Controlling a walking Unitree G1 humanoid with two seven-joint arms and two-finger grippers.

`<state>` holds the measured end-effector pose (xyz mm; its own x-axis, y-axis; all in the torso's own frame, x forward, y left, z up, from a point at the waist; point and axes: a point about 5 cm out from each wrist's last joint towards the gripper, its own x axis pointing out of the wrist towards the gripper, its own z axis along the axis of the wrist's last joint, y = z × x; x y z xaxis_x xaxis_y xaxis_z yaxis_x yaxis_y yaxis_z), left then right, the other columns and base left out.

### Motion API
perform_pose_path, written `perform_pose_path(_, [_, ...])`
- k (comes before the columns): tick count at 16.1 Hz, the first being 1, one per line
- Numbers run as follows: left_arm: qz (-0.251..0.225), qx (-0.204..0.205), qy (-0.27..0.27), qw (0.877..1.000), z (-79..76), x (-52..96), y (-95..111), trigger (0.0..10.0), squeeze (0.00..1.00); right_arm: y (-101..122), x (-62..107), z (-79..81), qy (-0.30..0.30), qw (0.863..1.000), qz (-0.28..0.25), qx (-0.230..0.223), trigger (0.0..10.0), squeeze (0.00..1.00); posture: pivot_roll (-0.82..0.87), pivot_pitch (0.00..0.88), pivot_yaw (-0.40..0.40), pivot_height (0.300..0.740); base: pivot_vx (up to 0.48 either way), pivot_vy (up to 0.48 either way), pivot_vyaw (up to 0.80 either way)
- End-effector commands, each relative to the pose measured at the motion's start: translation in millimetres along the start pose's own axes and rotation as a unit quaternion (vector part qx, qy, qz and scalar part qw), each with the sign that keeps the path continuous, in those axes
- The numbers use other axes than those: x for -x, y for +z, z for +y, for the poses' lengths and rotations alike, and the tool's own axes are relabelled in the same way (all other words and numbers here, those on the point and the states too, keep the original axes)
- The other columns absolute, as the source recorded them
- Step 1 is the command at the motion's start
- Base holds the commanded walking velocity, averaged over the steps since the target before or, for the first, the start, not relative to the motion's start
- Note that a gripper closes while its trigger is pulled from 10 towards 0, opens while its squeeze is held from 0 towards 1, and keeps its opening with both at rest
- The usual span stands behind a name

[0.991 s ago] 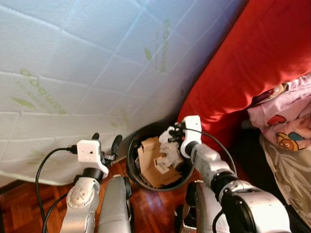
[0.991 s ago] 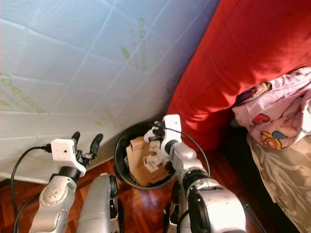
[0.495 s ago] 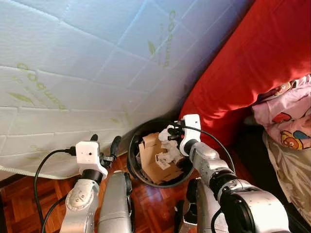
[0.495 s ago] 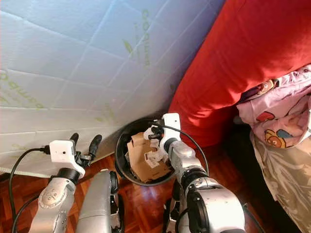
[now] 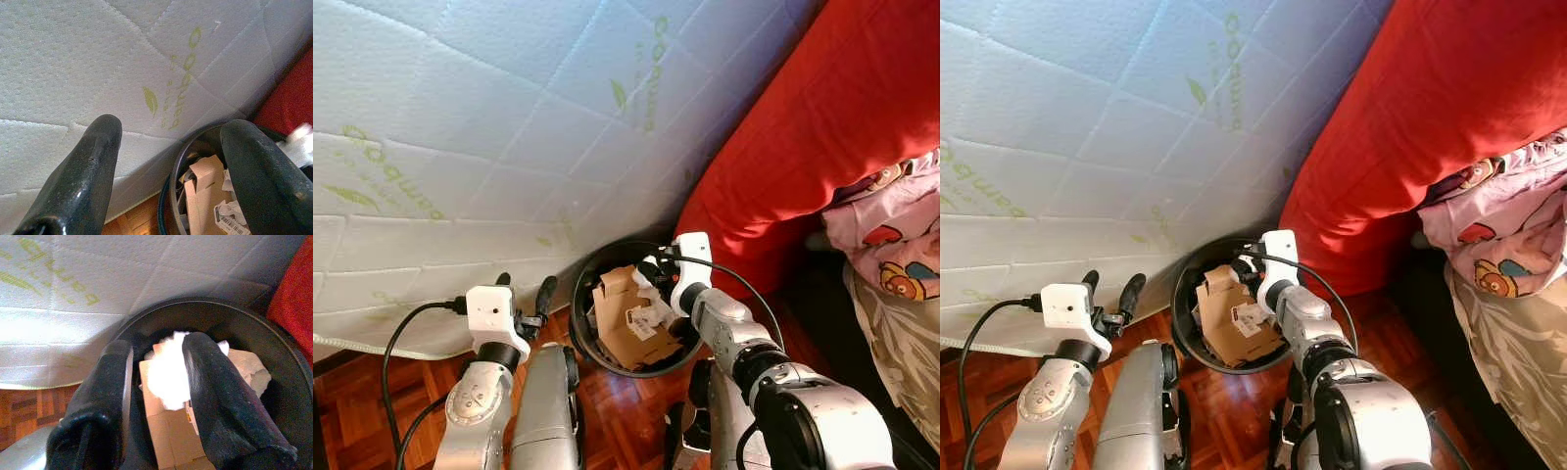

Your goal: Clean up the room

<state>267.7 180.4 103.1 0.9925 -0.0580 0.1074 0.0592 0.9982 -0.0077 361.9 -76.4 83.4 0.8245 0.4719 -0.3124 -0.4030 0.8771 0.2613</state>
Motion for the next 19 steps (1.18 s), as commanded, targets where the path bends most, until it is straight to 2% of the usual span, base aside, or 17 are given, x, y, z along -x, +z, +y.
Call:
perform_pose_path(1, [0.014, -0.001, 0.0, 1.0, -0.6, 5.3, -4.2, 10.0, 0.0, -17.4, 2.4, 1.1, 0.003, 1.0, 0.028, -0.011, 10.0, 1.0, 0.32, 0.388, -0.049, 0.594, 0.0, 0.0, 0.0])
perform_pose_path(6, [0.015, -0.001, -0.001, 1.0, 0.2, 4.4, -4.2, 10.0, 0.0, -23.4, 4.5, -0.6, 0.004, 0.999, 0.036, -0.003, 10.0, 1.0, 0.32, 0.388, -0.044, 0.594, 0.0, 0.0, 0.0])
perform_pose_path(7, [0.016, -0.001, -0.001, 1.0, 0.4, 3.5, -4.7, 10.0, 0.0, -20.1, 5.3, -5.4, -0.018, 0.999, 0.025, 0.015, 10.0, 0.96, 0.32, 0.388, -0.043, 0.594, 0.0, 0.0, 0.0])
perform_pose_path(8, [0.019, -0.001, 0.0, 1.0, 1.1, 3.3, -6.1, 10.0, 0.0, -17.5, 6.6, -10.2, -0.036, 0.999, 0.014, 0.013, 10.0, 0.0, 0.31, 0.381, -0.042, 0.594, 0.0, 0.0, 0.0])
perform_pose_path(11, [0.028, -0.003, 0.007, 1.0, 6.2, 5.3, -11.2, 10.0, 0.0, -18.8, 22.0, -42.1, -0.113, 0.993, -0.023, -0.004, 10.0, 0.0, 0.3, 0.366, -0.042, 0.594, 0.0, 0.0, 0.0])
perform_pose_path(13, [0.032, -0.003, 0.008, 0.999, 8.0, 3.7, -13.6, 10.0, 0.0, -34.8, 44.9, -72.2, -0.166, 0.986, -0.028, 0.005, 10.0, 0.0, 0.27, 0.352, -0.043, 0.594, 0.0, 0.0, 0.0])
perform_pose_path(15, [0.039, -0.003, 0.007, 0.999, 9.5, -0.4, -18.6, 10.0, 0.0, -54.0, 77.9, -106.8, -0.234, 0.972, -0.035, -0.008, 10.0, 0.0, 0.24, 0.328, -0.041, 0.594, 0.0, 0.0, 0.0])
perform_pose_path(16, [0.043, -0.003, 0.006, 0.999, 11.9, -2.1, -20.9, 10.0, 0.0, -70.6, 103.0, -124.7, -0.266, 0.964, -0.03, 0.003, 10.0, 0.0, 0.22, 0.308, -0.036, 0.594, 0.0, 0.0, 0.0])
perform_pose_path(17, [0.044, -0.003, 0.006, 0.999, 12.3, -2.4, -21.3, 10.0, 0.0, -73.1, 107.0, -127.2, -0.27, 0.963, -0.029, 0.006, 10.0, 0.0, 0.22, 0.308, -0.036, 0.594, 0.0, 0.0, 0.0])
perform_pose_path(19, [0.056, -0.005, 0.008, 0.998, 19.5, -0.6, -28.1, 10.0, 0.0, -83.0, 136.4, -146.0, -0.316, 0.948, -0.041, 0.01, 10.0, 0.0, 0.16, 0.273, -0.023, 0.594, 0.0, 0.0, 0.0])
